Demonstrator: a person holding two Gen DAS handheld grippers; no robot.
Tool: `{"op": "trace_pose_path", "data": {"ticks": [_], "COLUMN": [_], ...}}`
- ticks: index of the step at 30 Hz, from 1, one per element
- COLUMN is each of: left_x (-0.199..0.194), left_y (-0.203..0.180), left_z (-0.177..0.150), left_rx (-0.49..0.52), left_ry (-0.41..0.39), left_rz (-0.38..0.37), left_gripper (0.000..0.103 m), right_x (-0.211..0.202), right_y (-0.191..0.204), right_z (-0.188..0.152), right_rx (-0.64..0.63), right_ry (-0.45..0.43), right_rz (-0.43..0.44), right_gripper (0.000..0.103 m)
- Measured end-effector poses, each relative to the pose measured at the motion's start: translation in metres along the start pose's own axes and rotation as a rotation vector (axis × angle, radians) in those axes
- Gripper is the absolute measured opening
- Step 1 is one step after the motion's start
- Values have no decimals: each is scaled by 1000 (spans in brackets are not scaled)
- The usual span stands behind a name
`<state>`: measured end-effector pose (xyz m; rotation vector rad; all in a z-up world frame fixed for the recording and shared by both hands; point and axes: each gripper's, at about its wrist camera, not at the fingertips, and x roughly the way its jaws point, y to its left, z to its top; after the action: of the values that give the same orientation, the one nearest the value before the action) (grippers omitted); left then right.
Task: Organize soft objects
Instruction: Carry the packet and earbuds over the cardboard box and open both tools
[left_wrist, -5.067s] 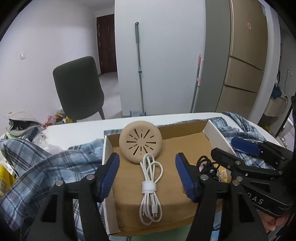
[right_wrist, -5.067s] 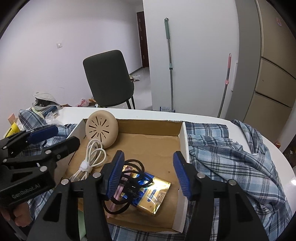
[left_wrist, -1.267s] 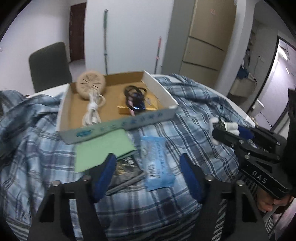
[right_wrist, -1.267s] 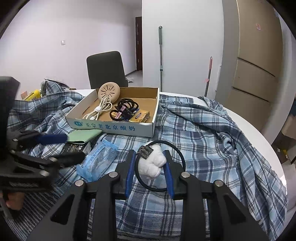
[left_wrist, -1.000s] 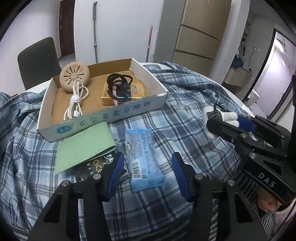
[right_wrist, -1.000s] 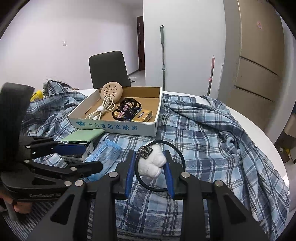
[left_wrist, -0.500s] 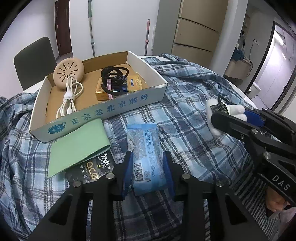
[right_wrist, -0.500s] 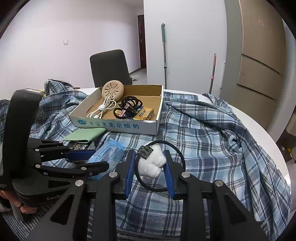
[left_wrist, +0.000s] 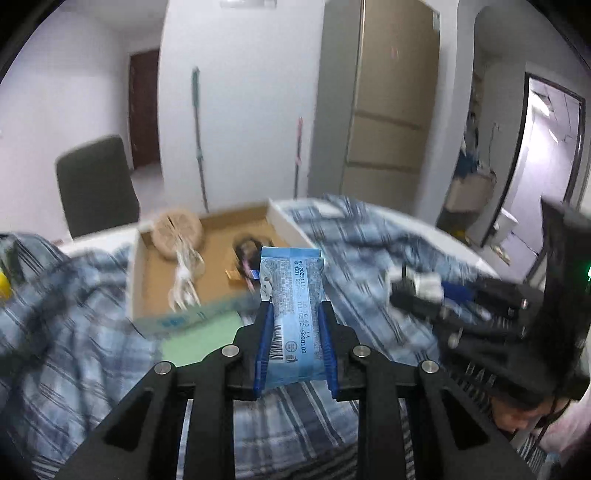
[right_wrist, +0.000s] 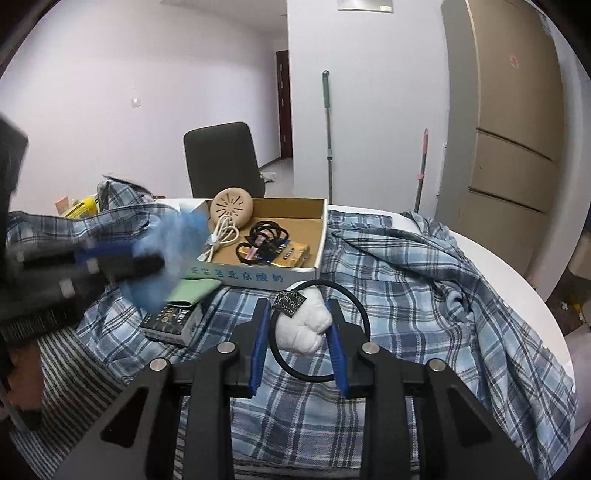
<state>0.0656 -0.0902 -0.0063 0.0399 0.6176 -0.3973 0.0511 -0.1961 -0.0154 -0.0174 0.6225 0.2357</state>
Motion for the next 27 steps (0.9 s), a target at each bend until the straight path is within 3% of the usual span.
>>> {"op": "trace_pose_path", "data": {"ticks": [7, 11, 17, 22, 27], "left_x": [-25, -28, -21, 8, 45], "left_y": [20, 34, 59, 77, 90], "left_z": [39, 60, 83, 88, 77], "left_rx": [-32, -45, -88, -119, -132], "left_ry": [-153, -213, -268, -239, -159], "left_rz": [75, 127, 199, 218, 221], "left_gripper": [26, 26, 26, 26, 26], "right_x": [-7, -11, 16, 47, 79], "right_y": [16, 31, 32, 34, 31], "right_z": [24, 56, 111, 141, 147], "right_rx": [-24, -69, -22, -34, -20], "right_ry": [4, -72, -118, -130, -101], "right_rz": [34, 20, 9, -7, 3], "right_gripper": [29, 29, 29, 29, 29]}}
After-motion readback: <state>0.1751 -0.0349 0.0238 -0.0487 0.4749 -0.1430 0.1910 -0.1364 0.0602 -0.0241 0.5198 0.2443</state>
